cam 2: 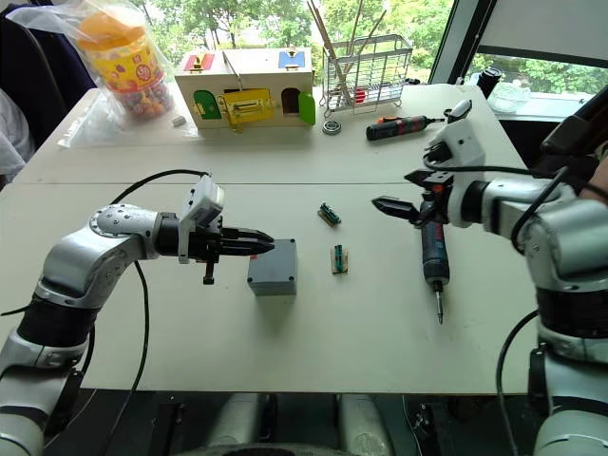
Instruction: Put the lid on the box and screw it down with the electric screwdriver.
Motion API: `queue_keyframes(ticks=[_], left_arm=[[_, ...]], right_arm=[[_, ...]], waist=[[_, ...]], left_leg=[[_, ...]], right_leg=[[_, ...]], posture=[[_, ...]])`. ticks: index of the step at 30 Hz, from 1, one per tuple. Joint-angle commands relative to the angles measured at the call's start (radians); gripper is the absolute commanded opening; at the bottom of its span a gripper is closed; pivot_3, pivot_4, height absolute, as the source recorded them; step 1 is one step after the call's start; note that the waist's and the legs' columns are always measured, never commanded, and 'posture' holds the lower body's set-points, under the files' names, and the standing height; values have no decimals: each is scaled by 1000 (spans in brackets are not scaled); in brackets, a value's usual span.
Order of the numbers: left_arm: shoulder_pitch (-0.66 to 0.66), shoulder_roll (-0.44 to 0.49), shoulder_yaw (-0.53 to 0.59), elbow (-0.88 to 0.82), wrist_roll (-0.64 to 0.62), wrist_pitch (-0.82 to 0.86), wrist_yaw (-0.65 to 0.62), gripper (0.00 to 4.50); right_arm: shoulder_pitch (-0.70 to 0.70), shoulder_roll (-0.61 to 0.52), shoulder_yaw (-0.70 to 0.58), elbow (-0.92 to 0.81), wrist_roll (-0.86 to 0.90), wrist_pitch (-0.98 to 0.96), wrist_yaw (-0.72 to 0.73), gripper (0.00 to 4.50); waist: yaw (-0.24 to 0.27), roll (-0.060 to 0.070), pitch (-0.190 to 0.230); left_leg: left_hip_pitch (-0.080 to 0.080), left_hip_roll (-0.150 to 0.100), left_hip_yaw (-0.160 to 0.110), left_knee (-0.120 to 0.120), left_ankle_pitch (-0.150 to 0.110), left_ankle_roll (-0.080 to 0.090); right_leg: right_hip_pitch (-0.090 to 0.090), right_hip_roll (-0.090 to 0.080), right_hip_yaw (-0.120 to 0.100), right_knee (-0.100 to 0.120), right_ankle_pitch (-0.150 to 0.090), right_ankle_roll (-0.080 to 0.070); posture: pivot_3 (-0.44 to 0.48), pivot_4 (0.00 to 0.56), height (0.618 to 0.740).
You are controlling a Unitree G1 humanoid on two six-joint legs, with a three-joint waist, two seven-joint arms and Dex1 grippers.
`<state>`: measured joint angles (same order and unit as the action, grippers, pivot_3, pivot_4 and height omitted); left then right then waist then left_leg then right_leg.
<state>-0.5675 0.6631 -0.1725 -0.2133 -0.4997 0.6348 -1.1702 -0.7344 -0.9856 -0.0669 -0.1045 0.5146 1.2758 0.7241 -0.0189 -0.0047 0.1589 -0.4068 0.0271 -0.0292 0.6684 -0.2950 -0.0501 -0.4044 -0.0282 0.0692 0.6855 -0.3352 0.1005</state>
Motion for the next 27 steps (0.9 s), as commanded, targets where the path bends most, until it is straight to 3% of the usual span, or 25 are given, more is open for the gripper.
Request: queue_keyframes(ticks=[1,5,11,23,26,27], left_arm=[[-20,-9,-19,-56,4,-42,-21,446],[-9,-14,-58,-84,45,-78,-15,446],[40,-56,-51,-120,38,-66,47,446],[151,-83,-28,-211,11,-11,174,446],[158,-85,-26,-216,9,-5,188,446],[160,-84,-25,-215,11,-6,192,446]], right_arm=[[-55,-140,155,123,7,146,125,4461],[-154,-184,303,249,24,226,237,4461],[-275,-121,480,411,-11,287,286,4461],[-324,6,745,589,-181,120,374,4461],[-310,16,806,589,-239,49,422,3859],[-297,8,825,582,-263,19,437,3457]], waist=[[-1,0,0],[-5,1,0],[-4,1,0],[-2,-1,-1],[-2,-4,-3],[-1,-4,-3]], left_leg=[[0,0,0,-1,0,0],[0,0,2,0,0,1],[0,0,2,0,0,1],[0,0,1,2,0,1],[2,1,1,2,0,1],[4,1,0,2,0,1]], right_leg=[[0,0,0,0,0,0],[-1,0,2,-1,0,0],[-1,0,2,0,0,0],[-1,0,1,0,0,0],[2,0,1,0,0,0],[3,0,1,0,0,0]], posture=[[0,150,736],[0,150,736],[0,150,736],[0,150,736],[0,150,736],[0,150,736]])
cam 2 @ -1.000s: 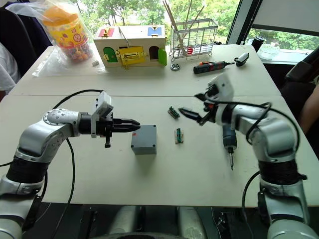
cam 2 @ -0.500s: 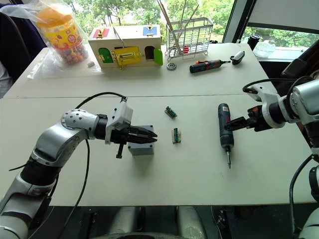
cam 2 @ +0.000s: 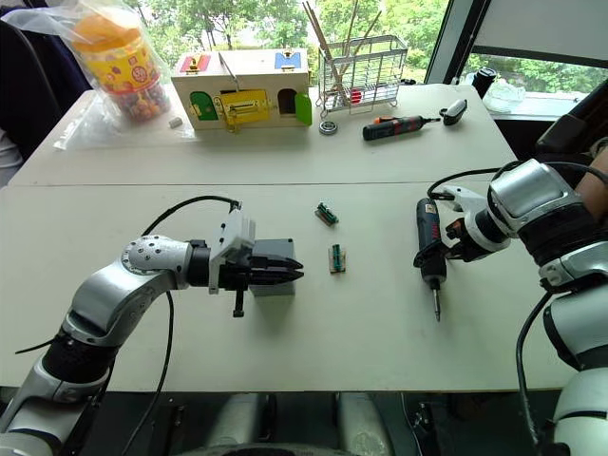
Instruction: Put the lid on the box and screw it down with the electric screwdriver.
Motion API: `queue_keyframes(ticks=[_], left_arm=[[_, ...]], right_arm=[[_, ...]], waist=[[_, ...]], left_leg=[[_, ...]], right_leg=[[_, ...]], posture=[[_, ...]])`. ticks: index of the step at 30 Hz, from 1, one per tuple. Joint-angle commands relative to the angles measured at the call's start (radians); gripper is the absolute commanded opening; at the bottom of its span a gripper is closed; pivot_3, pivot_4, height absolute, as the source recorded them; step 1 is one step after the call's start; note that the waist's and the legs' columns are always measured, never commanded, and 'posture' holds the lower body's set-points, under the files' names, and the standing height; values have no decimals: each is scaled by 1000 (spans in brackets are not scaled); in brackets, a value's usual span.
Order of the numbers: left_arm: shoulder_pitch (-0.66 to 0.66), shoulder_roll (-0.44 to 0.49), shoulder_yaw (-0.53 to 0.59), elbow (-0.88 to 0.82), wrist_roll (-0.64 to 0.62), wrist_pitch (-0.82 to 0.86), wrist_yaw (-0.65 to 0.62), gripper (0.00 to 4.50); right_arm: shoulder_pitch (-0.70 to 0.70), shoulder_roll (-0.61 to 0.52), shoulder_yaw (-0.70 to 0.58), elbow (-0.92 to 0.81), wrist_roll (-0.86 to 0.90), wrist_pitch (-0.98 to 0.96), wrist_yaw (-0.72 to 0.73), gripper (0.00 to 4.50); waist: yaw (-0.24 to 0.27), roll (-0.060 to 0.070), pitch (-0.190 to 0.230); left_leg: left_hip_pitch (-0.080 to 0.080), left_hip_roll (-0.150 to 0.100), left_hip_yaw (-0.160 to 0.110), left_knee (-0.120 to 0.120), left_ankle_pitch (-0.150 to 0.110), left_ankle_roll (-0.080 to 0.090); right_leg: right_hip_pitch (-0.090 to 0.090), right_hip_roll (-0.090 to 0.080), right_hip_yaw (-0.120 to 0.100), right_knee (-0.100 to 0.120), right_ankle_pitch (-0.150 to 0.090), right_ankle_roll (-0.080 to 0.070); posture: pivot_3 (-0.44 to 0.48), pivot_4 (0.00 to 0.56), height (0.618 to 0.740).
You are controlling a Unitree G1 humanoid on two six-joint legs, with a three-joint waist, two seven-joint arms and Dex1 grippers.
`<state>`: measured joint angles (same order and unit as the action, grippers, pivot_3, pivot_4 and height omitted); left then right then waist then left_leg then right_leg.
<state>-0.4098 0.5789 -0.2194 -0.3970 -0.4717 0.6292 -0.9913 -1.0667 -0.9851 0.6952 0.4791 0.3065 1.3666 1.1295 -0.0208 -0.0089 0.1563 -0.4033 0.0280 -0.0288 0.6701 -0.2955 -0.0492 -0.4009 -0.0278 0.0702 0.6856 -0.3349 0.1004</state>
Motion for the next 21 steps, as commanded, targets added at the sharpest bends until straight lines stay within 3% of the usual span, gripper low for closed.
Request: queue_keyframes(ticks=[1,5,9,15,18,21], left_arm=[[4,1,23,-29,-16,-2,15,446],[5,13,35,-13,-10,-10,17,446],[-8,23,46,25,-2,-27,6,446],[-55,42,81,161,-5,-63,-42,446],[-87,57,110,239,-17,-67,-80,446],[-105,75,130,290,-31,-55,-118,446]], right_arm=[[47,-1,78,-8,-74,-92,51,3126],[93,-39,91,-5,-139,-156,108,1732],[132,-72,71,9,-191,-218,153,1724],[7,-37,-115,129,-200,-310,152,1724],[-37,-63,-247,86,-154,-333,157,1724],[-30,-35,-512,-61,9,-209,127,1724]], waist=[[2,-1,0],[7,-2,-1],[17,-3,-2],[16,-2,0],[7,5,4],[-1,6,4]], left_leg=[[1,0,0,0,0,0],[8,0,-1,-1,0,1],[11,0,-2,-2,-1,1],[11,-2,0,-1,-1,1],[8,-2,0,-2,-1,1],[-2,0,0,-3,0,-1]], right_leg=[[1,0,0,0,0,0],[10,-1,-2,-3,0,0],[13,-1,-2,-4,0,0],[13,-2,-2,-5,0,0],[8,-3,-1,-3,0,0],[-4,0,-1,-1,0,0]], posture=[[0,150,736],[0,150,736],[0,150,736],[0,150,736],[0,150,736],[0,150,736]])
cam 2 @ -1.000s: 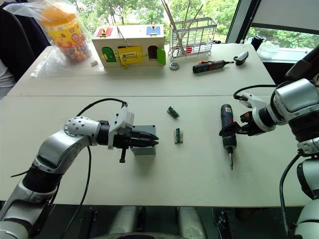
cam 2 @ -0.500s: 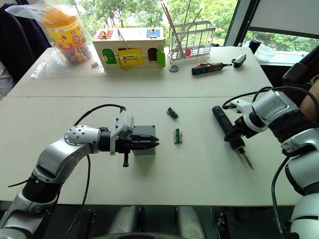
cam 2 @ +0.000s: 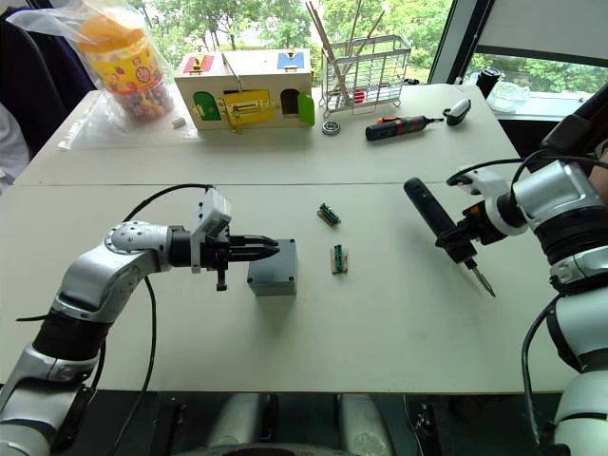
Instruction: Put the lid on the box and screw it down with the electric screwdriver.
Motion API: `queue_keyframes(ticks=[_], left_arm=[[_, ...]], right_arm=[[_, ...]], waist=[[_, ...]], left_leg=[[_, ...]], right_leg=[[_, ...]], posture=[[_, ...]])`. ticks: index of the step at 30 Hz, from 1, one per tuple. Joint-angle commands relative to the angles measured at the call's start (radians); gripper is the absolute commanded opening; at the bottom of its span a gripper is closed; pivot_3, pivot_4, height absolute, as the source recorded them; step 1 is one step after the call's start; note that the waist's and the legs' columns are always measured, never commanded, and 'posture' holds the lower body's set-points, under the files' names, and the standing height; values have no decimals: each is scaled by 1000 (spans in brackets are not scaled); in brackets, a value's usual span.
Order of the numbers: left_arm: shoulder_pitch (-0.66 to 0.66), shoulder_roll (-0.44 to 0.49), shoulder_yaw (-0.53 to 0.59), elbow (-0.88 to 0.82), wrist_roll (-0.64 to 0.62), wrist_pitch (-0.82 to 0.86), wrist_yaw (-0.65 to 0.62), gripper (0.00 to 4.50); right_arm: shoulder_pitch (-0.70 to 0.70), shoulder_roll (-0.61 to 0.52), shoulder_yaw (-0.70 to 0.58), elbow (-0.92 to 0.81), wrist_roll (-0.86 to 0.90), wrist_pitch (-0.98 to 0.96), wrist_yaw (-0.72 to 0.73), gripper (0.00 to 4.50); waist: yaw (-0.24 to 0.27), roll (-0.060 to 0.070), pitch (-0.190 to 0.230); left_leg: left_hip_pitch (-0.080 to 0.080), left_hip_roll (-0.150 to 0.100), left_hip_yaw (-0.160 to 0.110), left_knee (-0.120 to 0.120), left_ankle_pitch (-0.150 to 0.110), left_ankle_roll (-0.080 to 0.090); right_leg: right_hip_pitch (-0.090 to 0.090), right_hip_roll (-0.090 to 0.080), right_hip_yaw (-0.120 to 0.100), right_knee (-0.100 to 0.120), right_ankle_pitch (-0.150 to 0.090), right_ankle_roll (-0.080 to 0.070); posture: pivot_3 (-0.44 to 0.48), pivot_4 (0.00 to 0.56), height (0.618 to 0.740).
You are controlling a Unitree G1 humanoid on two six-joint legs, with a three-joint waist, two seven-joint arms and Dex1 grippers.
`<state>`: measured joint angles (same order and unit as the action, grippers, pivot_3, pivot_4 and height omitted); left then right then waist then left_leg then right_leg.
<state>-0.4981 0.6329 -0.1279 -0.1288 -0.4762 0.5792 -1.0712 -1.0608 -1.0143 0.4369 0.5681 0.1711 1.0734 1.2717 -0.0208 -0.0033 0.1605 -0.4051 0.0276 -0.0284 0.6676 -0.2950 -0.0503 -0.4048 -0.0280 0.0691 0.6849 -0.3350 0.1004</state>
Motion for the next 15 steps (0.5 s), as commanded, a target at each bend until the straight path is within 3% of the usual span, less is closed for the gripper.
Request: queue_keyframes(ticks=[1,5,8,11,15], left_arm=[[-22,28,39,39,-26,-1,-51,446],[-39,45,21,80,-18,15,-81,446],[-47,51,17,76,-19,37,-88,446],[-50,53,12,46,-29,72,-87,446],[-51,63,4,25,-25,97,-97,446]], right_arm=[[-14,28,-381,-230,213,116,-47,1724],[133,279,-803,-584,392,116,-279,1724],[236,516,-917,-825,465,91,-480,1724],[323,729,-922,-984,551,24,-606,1724],[432,869,-791,-1068,523,-105,-688,1724]], waist=[[-3,1,0],[-5,0,0],[3,0,0],[10,0,0],[4,0,0]], left_leg=[[-3,1,0,0,1,-2],[-4,3,-1,-1,1,-2],[-4,3,-2,0,1,-2],[-4,1,-2,1,1,-3],[-4,-1,-2,1,2,-3]], right_leg=[[-5,1,0,1,0,0],[-5,2,-1,1,0,-1],[-4,1,-1,3,0,-1],[-3,-2,-1,3,0,0],[-3,-2,-1,4,0,1]], posture=[[0,150,736],[0,150,736],[0,150,736],[0,150,736],[0,150,736]])
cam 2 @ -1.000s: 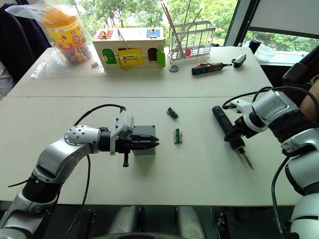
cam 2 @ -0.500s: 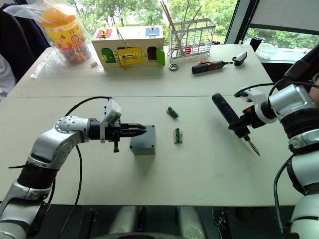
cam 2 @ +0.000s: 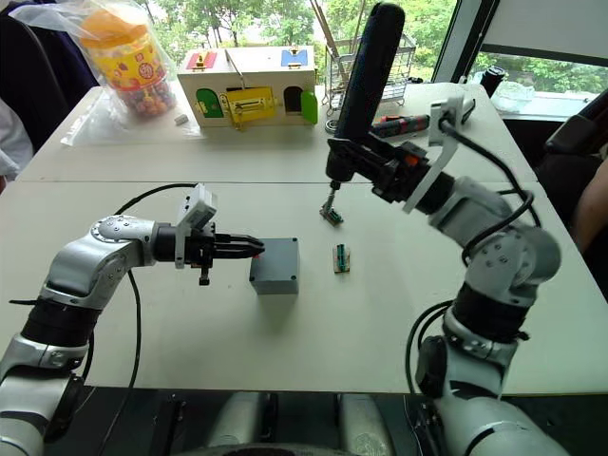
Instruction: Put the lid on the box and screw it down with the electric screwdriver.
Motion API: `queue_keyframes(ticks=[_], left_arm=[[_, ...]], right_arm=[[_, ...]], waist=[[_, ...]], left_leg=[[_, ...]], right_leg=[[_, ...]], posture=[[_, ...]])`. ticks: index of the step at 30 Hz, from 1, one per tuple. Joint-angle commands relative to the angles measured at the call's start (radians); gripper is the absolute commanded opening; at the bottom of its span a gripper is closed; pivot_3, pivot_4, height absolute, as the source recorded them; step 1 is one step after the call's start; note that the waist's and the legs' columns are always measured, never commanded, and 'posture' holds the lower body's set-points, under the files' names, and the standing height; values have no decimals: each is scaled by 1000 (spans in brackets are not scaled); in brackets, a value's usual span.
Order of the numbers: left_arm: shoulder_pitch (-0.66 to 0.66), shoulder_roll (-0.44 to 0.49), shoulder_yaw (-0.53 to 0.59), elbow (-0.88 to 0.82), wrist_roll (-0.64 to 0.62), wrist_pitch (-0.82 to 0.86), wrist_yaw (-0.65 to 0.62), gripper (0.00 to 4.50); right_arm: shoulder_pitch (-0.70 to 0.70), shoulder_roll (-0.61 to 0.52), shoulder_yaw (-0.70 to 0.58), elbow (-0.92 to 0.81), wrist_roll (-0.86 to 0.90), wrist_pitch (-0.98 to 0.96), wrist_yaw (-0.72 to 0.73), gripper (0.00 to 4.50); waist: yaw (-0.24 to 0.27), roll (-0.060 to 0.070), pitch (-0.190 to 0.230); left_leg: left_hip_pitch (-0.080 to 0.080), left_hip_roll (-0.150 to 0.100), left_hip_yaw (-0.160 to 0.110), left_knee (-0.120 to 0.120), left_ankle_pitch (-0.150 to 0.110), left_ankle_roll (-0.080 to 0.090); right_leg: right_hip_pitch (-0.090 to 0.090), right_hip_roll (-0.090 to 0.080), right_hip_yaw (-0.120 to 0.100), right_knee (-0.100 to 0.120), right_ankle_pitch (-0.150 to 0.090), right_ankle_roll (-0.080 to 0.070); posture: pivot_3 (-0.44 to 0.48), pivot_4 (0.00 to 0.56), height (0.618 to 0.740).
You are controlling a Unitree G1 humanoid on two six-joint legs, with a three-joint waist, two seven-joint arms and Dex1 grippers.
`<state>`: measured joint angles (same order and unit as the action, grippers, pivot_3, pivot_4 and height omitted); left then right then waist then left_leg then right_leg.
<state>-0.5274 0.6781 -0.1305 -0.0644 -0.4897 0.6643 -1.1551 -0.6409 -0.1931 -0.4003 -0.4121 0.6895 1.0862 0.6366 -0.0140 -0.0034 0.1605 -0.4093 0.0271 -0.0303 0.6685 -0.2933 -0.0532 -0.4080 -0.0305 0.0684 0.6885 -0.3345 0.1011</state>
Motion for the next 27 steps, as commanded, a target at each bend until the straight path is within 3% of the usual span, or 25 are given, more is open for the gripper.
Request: queue_keyframes(ticks=[1,5,10,17,27], left_arm=[[-23,18,6,-41,-10,16,-13,446],[-28,34,-4,-34,10,16,-20,446],[1,65,-90,4,140,-92,-26,446],[14,44,-81,17,140,-108,-15,446],[22,43,-84,19,145,-108,-14,446]], right_arm=[[33,69,81,-85,-8,-151,-64,1724],[104,78,235,-43,-97,-302,-59,1724],[143,61,334,44,-169,-448,-36,1724],[149,49,372,122,-201,-553,-40,1724],[150,48,396,123,-182,-554,-54,1724]], waist=[[-7,0,0],[-15,0,0],[-31,0,0],[-30,0,0],[-31,0,0]], left_leg=[[0,0,0,0,0,0],[1,-1,0,0,0,-1],[1,-1,0,-1,2,-3],[2,-1,-1,-1,1,-1],[2,0,-1,-1,1,-1]], right_leg=[[0,0,0,0,0,0],[0,2,0,0,0,0],[0,2,0,0,0,0],[1,2,0,0,0,0],[1,2,0,0,0,0]], posture=[[0,150,736],[0,150,736],[0,150,736],[0,150,736],[0,150,736]])
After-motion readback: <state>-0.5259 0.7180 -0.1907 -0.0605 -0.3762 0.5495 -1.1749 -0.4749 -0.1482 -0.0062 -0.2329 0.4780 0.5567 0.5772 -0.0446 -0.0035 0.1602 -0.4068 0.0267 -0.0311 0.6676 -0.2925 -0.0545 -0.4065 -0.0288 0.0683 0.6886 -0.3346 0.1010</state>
